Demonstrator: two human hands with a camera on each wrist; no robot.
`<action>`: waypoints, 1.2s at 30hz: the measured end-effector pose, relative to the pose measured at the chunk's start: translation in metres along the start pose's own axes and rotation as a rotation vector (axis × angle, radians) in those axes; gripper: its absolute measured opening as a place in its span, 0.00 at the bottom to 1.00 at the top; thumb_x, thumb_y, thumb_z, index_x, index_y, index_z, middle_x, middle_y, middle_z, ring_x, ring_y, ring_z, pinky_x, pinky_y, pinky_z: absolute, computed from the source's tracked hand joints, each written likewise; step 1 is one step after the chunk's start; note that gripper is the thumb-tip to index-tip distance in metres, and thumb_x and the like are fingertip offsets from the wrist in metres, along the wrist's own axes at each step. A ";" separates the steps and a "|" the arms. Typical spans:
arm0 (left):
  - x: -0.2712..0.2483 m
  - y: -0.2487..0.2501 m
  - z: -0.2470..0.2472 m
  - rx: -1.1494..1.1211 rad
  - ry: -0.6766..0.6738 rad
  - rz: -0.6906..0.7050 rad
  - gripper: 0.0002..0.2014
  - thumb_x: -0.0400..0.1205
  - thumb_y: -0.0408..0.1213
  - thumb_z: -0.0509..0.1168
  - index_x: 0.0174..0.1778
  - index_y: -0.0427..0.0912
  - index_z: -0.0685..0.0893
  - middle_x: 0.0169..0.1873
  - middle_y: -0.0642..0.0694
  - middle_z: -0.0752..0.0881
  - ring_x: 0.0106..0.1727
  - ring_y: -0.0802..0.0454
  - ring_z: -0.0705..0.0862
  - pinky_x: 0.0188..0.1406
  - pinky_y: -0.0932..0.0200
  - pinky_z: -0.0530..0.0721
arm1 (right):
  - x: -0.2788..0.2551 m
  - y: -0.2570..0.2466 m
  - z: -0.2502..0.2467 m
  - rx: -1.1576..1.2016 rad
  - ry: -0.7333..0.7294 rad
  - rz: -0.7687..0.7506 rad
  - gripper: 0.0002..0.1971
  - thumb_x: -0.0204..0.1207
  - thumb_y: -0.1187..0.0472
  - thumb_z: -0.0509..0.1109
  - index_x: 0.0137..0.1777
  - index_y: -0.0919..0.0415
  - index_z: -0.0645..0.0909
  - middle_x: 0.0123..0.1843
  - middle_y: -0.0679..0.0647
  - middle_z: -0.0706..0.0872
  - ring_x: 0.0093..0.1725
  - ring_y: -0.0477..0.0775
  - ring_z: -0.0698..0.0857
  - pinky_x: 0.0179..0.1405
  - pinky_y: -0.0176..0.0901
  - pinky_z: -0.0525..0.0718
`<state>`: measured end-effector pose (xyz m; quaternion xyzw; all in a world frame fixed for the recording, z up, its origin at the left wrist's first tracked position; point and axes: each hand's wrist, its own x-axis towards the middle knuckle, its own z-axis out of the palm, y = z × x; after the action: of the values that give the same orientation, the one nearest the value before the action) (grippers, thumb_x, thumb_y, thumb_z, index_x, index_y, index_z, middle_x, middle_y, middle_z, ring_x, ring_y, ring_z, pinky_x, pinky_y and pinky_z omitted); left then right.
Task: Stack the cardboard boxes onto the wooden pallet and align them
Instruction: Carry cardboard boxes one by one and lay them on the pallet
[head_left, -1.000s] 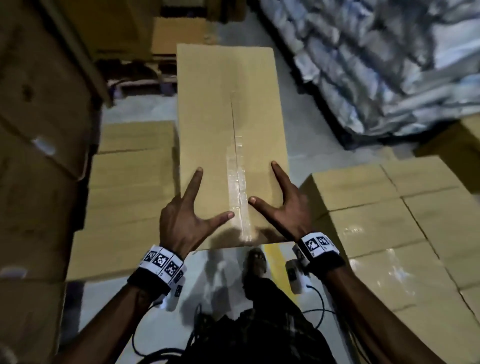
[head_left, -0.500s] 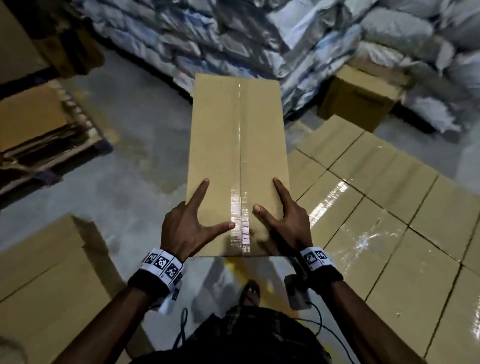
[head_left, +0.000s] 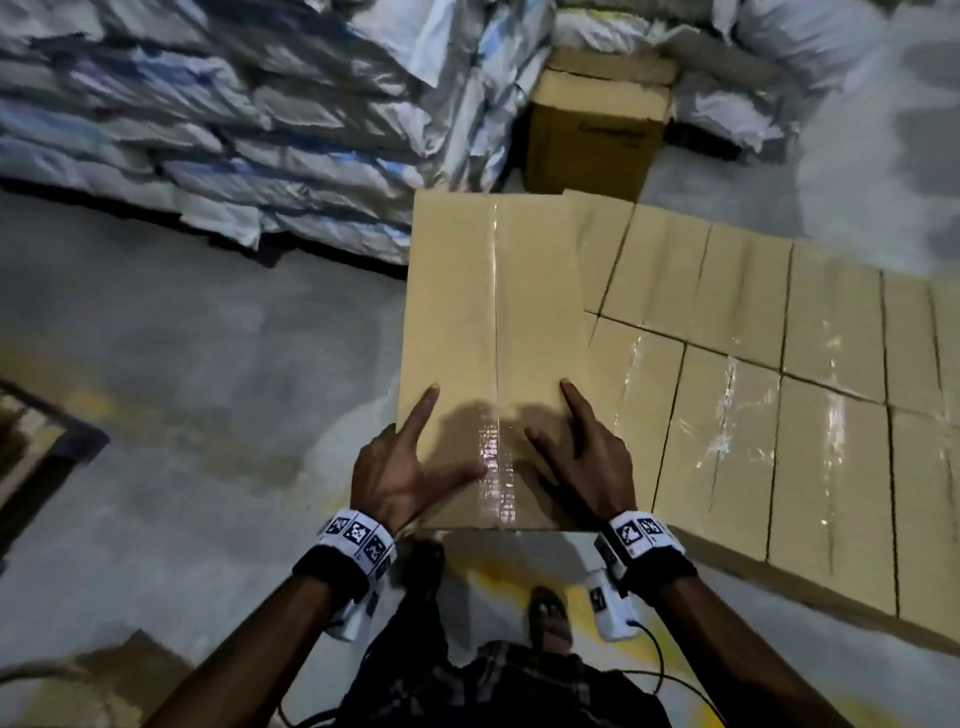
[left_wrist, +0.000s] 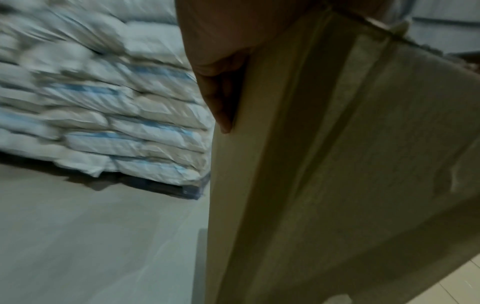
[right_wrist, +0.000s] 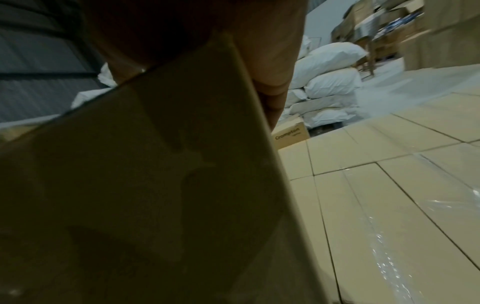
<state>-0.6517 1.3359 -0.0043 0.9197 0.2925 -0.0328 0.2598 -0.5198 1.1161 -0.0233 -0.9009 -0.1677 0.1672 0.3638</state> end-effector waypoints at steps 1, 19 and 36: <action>0.012 -0.007 -0.001 0.005 -0.026 0.011 0.60 0.58 0.91 0.60 0.86 0.78 0.46 0.57 0.41 0.89 0.62 0.36 0.86 0.61 0.45 0.85 | 0.003 -0.003 0.008 0.009 0.016 0.039 0.42 0.74 0.21 0.64 0.86 0.28 0.54 0.64 0.54 0.89 0.61 0.63 0.87 0.58 0.51 0.83; 0.213 -0.082 0.108 0.037 -0.362 0.251 0.59 0.65 0.85 0.65 0.88 0.73 0.43 0.83 0.48 0.75 0.77 0.41 0.79 0.73 0.47 0.79 | 0.106 0.071 0.141 0.050 0.230 0.368 0.41 0.76 0.22 0.64 0.87 0.29 0.57 0.74 0.52 0.85 0.70 0.61 0.84 0.65 0.53 0.82; 0.282 -0.093 0.210 0.039 -0.202 0.344 0.58 0.71 0.81 0.65 0.92 0.60 0.48 0.78 0.43 0.80 0.71 0.37 0.83 0.71 0.47 0.79 | 0.178 0.160 0.179 0.048 0.344 0.278 0.41 0.79 0.25 0.64 0.88 0.40 0.63 0.83 0.45 0.78 0.77 0.54 0.80 0.75 0.47 0.79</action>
<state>-0.4507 1.4432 -0.2884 0.9530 0.1028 -0.0854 0.2719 -0.4090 1.1902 -0.2908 -0.9217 0.0266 0.0637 0.3818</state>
